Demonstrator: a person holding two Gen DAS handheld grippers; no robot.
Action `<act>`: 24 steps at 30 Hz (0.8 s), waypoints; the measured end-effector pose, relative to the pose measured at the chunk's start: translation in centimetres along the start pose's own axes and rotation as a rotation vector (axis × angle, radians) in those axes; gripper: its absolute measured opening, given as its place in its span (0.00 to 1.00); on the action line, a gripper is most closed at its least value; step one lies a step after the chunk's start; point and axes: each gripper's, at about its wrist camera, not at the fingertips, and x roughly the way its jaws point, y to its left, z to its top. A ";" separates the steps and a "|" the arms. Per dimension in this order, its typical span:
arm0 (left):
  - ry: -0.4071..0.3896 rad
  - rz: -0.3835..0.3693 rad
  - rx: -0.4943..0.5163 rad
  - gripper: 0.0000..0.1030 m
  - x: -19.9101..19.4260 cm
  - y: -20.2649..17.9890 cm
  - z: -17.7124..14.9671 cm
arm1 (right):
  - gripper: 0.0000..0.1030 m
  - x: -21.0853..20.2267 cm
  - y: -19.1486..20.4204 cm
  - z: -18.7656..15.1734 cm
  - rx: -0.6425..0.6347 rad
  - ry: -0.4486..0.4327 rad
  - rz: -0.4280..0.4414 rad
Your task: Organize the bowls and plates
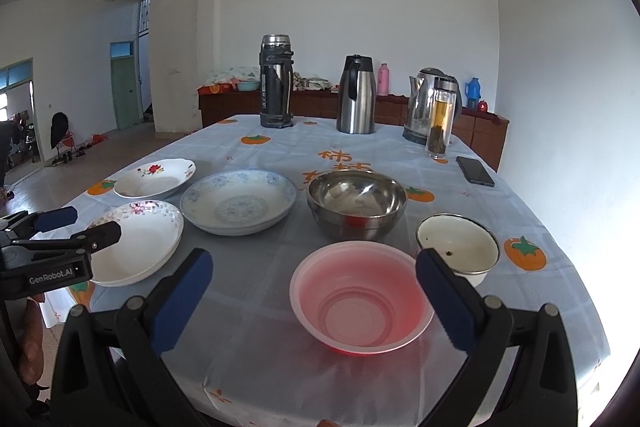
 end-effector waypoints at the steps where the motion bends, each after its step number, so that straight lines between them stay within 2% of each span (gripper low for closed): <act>1: 0.000 0.001 -0.001 0.82 0.0 0.0 0.0 | 1.00 0.0 0.0 0.0 0.002 0.000 0.006; 8: 0.002 0.005 -0.023 0.82 0.5 0.9 0.2 | 0.99 0.9 0.1 -0.2 0.019 0.016 0.042; 13: 0.004 0.011 -0.042 0.82 1.0 1.7 0.2 | 0.95 1.7 1.2 -0.1 0.002 0.039 0.081; 17: -0.008 0.022 -0.056 0.82 1.1 2.5 0.2 | 0.80 2.8 2.8 -0.1 -0.024 0.067 0.128; 22: -0.014 0.062 -0.090 0.82 1.7 4.5 0.2 | 0.78 4.4 4.9 0.0 -0.062 0.100 0.169; 24: -0.008 0.080 -0.111 0.82 2.1 5.6 0.2 | 0.74 5.4 5.5 0.0 -0.058 0.125 0.201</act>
